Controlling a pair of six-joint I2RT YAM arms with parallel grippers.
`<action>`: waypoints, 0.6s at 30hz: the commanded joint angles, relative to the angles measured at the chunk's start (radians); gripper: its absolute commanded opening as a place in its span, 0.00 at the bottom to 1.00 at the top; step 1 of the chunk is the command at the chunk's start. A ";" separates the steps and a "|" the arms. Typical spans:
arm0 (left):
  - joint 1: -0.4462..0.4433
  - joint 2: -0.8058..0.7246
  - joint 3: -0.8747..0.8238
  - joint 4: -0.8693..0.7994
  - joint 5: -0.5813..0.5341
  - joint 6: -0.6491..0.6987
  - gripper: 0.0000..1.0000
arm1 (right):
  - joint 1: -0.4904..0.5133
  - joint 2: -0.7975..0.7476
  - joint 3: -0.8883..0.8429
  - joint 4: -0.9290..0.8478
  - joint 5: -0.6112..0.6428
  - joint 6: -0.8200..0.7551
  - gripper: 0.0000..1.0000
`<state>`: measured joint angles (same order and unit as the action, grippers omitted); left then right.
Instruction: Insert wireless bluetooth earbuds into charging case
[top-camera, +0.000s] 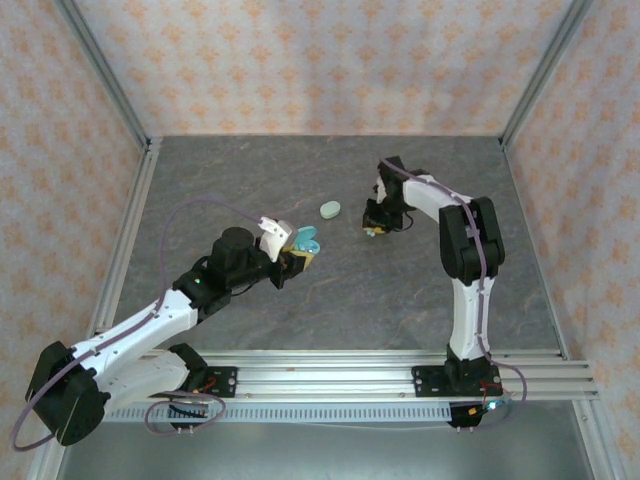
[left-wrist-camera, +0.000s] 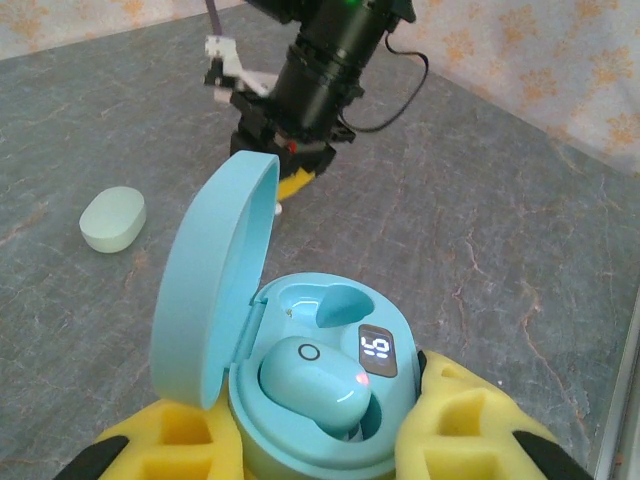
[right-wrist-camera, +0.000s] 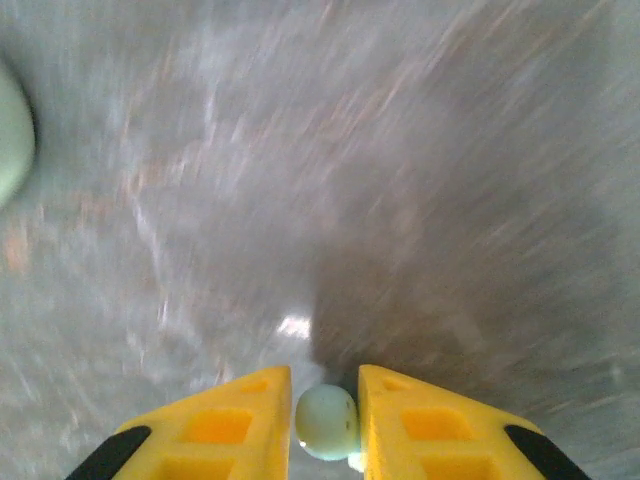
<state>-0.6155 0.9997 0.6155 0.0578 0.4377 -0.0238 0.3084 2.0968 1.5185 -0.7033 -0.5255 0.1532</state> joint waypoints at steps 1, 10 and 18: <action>-0.010 -0.003 0.023 0.036 0.012 -0.014 0.08 | 0.048 -0.045 -0.066 -0.082 -0.031 -0.084 0.24; -0.021 0.025 0.021 0.067 0.016 -0.028 0.08 | 0.096 -0.155 -0.168 -0.121 -0.058 -0.158 0.24; -0.035 0.068 0.033 0.087 0.019 -0.036 0.08 | 0.113 -0.239 -0.154 -0.162 -0.044 -0.118 0.34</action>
<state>-0.6415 1.0622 0.6155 0.0998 0.4412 -0.0494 0.4168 1.9224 1.3594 -0.8219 -0.5694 0.0185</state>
